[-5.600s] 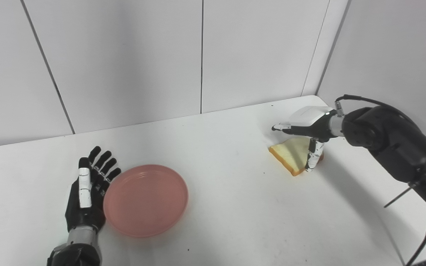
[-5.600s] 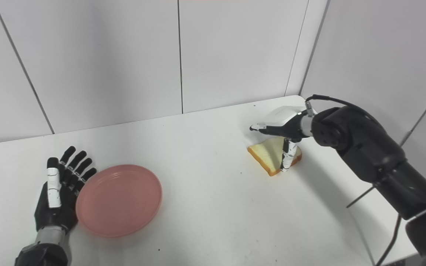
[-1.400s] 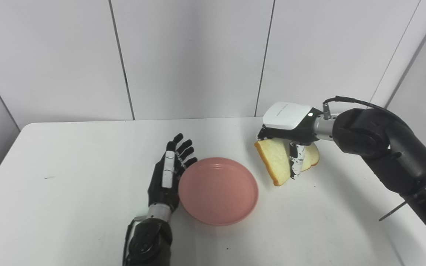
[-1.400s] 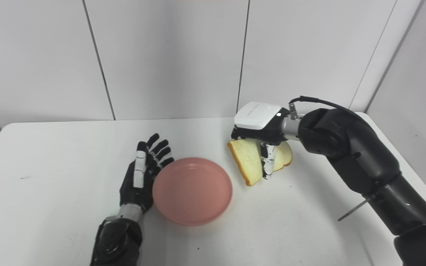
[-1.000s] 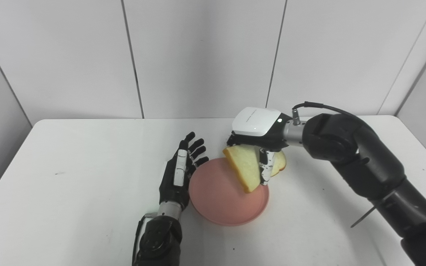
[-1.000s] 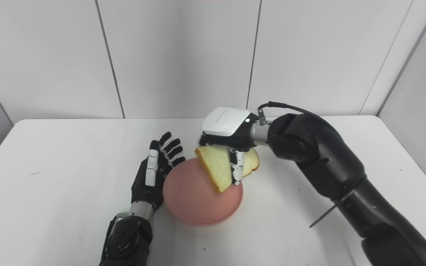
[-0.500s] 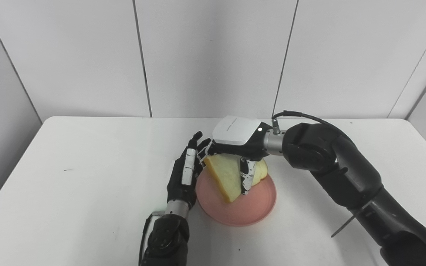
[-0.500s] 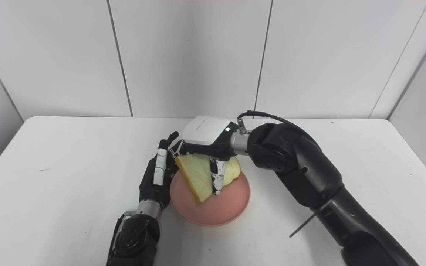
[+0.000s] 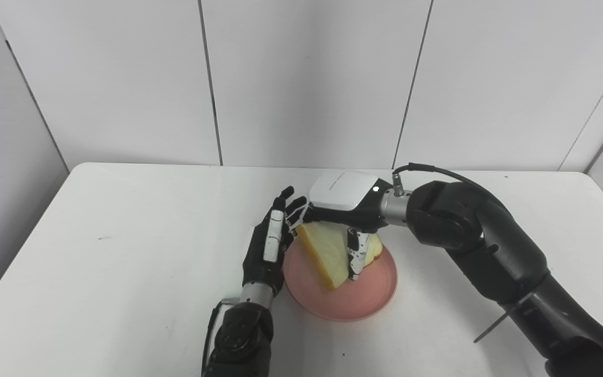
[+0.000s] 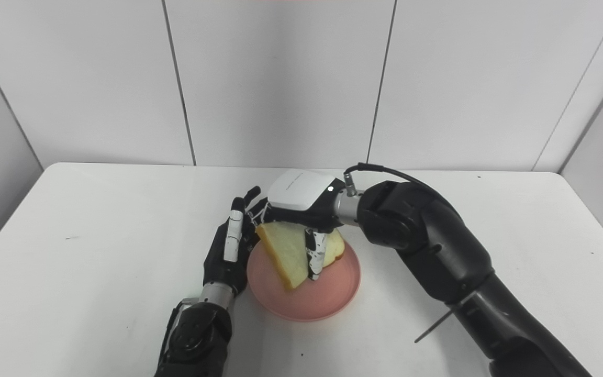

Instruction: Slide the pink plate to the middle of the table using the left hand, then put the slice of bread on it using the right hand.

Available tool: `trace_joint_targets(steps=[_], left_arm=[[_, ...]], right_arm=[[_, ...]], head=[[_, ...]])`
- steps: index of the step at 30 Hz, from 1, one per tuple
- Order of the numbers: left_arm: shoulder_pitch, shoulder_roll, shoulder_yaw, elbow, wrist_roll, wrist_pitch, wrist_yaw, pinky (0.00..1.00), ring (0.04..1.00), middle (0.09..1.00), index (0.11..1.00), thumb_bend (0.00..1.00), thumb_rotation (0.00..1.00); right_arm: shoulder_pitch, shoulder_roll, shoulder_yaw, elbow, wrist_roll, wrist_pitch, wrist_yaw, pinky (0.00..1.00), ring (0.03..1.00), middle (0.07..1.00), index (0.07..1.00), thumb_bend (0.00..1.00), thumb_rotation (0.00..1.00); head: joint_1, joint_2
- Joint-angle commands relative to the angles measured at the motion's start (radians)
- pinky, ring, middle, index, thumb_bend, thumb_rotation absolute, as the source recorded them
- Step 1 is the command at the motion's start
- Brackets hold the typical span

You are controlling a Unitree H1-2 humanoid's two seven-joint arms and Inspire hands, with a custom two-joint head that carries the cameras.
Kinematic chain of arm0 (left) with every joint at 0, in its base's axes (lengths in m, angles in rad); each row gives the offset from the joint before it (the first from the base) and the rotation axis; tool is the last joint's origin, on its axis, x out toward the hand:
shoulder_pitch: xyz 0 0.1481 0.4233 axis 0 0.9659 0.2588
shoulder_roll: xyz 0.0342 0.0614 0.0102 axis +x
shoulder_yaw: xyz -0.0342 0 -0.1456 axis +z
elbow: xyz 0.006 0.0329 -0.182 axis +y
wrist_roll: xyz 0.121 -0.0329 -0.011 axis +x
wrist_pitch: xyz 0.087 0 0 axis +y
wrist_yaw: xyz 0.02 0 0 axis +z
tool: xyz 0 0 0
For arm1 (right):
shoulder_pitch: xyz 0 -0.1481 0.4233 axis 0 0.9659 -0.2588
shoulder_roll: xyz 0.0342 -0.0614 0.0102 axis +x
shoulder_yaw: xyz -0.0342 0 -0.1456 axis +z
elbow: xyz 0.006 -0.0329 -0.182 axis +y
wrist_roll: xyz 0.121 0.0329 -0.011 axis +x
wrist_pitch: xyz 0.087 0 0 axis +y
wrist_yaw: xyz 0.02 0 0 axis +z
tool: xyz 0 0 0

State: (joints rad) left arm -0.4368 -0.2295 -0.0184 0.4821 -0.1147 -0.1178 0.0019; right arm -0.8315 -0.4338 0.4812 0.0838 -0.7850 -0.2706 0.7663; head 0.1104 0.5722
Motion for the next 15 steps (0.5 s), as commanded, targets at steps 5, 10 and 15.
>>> trace_joint_targets(steps=[5, 10, 15], left_arm=[[0.025, -0.019, -0.004, 0.019, 0.014, 0.033, 0.019, 0.72, 0.842, 0.864, 0.885, 0.82, 0.91], [0.023, -0.014, -0.003, 0.029, 0.014, 0.026, 0.016, 0.73, 0.84, 0.863, 0.887, 0.82, 0.92], [0.026, -0.009, -0.005, 0.03, 0.016, 0.027, 0.014, 0.72, 0.841, 0.874, 0.902, 0.82, 0.93]], right_arm=[[-0.02, -0.008, -0.016, -0.012, 0.01, -0.007, -0.037, 0.47, 0.565, 0.576, 0.586, 0.75, 0.08], [-0.01, -0.011, -0.014, 0.002, 0.009, -0.02, -0.056, 0.55, 0.655, 0.704, 0.727, 0.99, 0.23], [-0.006, -0.011, -0.004, 0.017, 0.016, -0.021, -0.049, 0.65, 0.728, 0.757, 0.774, 1.0, 0.32]], head=[[-0.001, 0.003], [-0.007, 0.005], [-0.013, 0.008]])
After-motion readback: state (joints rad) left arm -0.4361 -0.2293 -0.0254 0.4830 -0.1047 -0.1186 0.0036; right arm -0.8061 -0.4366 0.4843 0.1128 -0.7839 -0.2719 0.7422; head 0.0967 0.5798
